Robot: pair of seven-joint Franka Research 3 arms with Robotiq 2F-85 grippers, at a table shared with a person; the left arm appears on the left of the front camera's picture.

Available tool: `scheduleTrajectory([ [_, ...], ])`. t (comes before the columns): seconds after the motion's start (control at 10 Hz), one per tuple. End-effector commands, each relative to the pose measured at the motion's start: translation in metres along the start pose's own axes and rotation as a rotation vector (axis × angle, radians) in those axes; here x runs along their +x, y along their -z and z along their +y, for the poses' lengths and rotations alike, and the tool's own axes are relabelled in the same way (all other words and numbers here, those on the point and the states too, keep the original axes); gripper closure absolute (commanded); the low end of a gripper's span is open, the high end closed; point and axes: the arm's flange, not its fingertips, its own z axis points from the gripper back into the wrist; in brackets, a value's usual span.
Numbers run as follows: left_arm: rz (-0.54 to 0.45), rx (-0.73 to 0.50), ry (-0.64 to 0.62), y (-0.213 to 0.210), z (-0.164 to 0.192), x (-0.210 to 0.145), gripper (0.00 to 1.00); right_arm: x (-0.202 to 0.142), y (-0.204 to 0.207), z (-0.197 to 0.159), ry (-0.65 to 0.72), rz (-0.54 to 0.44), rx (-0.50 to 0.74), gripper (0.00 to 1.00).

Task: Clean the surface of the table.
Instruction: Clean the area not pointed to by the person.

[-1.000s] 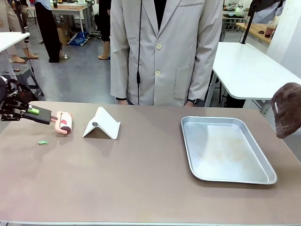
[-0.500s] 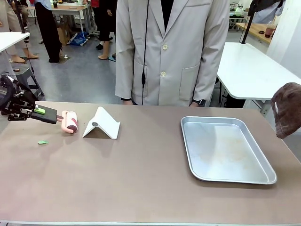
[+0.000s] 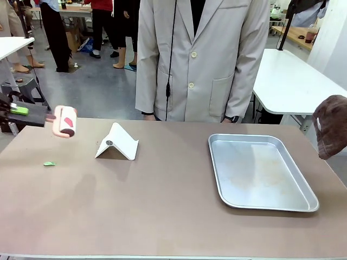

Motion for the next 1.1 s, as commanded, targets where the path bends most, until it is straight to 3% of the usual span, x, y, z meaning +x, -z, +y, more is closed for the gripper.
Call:
scheduleTrajectory([
  [0.0, 0.042, -0.048, 0.046, -0.027, -0.002, -0.026, 0.78, 0.0, 0.002, 0.003, -0.009, -0.006, 0.011, 0.91],
  [0.3, 0.122, -0.047, 0.047, -0.09, 0.007, -0.073, 0.78, 0.0, 0.002, 0.003, -0.009, -0.006, 0.011, 0.91],
  [0.5, 0.091, -0.025, 0.036, -0.111, 0.027, -0.094, 0.78, 0.0, 0.002, 0.003, -0.009, -0.006, 0.011, 0.91],
  [1.0, 0.041, -0.014, -0.067, -0.115, 0.063, -0.085, 0.78, 0.0, 0.002, 0.003, -0.009, -0.006, 0.011, 0.91],
])
